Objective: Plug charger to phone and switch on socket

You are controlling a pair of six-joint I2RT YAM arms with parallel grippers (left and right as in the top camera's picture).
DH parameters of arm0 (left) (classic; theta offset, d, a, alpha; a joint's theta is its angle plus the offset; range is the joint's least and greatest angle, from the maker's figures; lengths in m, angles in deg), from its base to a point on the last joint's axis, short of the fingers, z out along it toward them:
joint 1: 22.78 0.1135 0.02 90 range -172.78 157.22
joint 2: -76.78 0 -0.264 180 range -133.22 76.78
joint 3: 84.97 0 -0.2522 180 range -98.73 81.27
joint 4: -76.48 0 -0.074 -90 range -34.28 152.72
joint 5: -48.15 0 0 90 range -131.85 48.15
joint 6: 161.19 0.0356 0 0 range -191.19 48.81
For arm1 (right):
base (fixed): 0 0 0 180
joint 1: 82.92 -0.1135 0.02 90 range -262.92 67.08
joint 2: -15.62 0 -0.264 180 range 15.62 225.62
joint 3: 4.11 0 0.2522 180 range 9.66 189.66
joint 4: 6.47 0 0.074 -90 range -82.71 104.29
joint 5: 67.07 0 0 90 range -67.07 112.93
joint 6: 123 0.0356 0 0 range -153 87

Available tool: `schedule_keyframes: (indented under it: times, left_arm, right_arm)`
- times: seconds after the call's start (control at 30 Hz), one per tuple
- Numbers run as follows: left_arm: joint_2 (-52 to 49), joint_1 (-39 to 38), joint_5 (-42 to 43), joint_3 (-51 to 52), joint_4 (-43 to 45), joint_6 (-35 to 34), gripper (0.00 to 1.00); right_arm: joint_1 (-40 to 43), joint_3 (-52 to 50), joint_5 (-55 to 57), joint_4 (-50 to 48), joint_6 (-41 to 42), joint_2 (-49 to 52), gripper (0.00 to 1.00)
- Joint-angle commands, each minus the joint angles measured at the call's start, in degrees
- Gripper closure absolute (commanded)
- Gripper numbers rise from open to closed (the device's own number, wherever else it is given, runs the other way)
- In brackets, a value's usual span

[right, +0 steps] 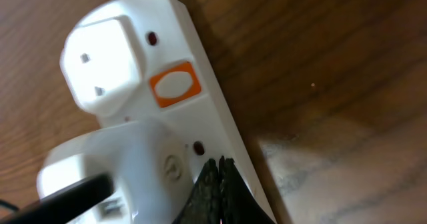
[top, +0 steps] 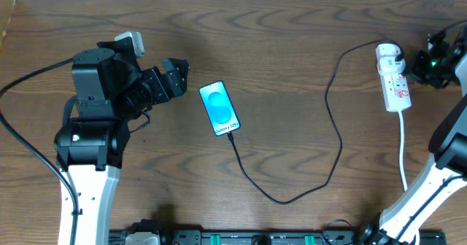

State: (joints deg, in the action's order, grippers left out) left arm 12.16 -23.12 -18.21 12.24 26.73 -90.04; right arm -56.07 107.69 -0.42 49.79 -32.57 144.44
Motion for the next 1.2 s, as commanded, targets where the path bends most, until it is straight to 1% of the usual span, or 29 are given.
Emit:
schedule_keyframes:
  times: [0.0, 0.27, 0.43, 0.63, 0.97, 1.17]
  left_arm:
    - [-0.1, 0.0, -0.3, -0.1, 0.0, -0.1, 0.03]
    - [-0.1, 0.0, -0.3, -0.1, 0.0, -0.1, 0.03]
    - [-0.1, 0.0, -0.3, -0.1, 0.0, -0.1, 0.03]
    - [-0.1, 0.0, -0.3, -0.1, 0.0, -0.1, 0.03]
    - [-0.1, 0.0, -0.3, -0.1, 0.0, -0.1, 0.03]
    - [-0.1, 0.0, -0.3, -0.1, 0.0, -0.1, 0.03]
  right_arm:
    - [-1.9, -0.3, -2.3, 0.4, 1.3, 3.0, 0.99]
    - [-2.6, -0.3, -2.4, 3.6, 1.3, 3.7, 0.99]
    - [-3.3, -0.3, -2.3, 4.7, 3.4, 3.8, 0.99]
    - [-5.1, -0.3, -2.3, 6.0, 3.9, 3.8, 0.99]
    - [-8.1, -0.3, -2.3, 8.3, 15.7, 3.8, 0.99]
    - [-9.6, -0.3, -2.7, 9.6, 18.0, 3.8, 0.99]
